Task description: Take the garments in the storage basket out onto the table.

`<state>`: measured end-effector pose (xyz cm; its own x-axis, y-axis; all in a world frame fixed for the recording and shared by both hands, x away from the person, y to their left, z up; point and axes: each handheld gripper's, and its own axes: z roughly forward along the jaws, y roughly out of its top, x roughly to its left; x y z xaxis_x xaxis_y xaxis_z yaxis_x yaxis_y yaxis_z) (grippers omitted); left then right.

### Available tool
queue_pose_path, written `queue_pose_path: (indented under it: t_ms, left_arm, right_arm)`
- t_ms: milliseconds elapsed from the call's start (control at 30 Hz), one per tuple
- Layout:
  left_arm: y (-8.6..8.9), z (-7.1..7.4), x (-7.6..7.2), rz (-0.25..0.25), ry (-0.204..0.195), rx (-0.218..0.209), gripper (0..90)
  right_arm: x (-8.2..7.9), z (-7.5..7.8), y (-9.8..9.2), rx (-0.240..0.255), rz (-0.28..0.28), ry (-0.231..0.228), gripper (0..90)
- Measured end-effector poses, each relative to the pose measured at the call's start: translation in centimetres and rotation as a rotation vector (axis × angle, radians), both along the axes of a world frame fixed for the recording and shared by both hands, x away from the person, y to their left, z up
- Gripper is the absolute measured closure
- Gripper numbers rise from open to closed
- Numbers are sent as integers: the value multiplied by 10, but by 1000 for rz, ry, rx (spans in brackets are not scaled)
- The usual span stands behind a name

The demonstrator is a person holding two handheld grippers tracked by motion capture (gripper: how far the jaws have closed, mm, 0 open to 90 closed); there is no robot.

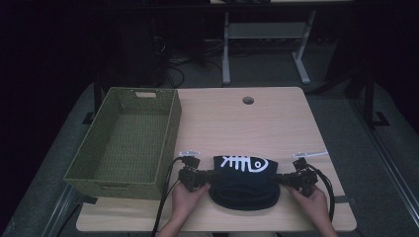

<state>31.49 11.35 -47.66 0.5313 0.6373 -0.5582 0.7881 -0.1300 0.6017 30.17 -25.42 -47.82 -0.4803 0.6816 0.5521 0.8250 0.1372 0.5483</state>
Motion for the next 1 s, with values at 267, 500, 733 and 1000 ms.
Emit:
queue_pose_path:
  t_ms: [267, 500, 733, 1000]
  left_arm:
    - [1, 4, 0, 10, -5, -18, 770]
    - [2, 12, -2, 25, -29, -30, 772]
    - [2, 26, -4, 21, -58, -36, 771]
    - [3, 44, -5, 14, -89, -40, 771]
  right_arm:
    - [-2, 2, -1, 13, -6, -15, 778]
    - [-3, 9, -2, 24, -3, -28, 784]
    - [-3, 17, -1, 25, -2, -41, 785]
    - [-3, 30, -1, 38, -7, -58, 786]
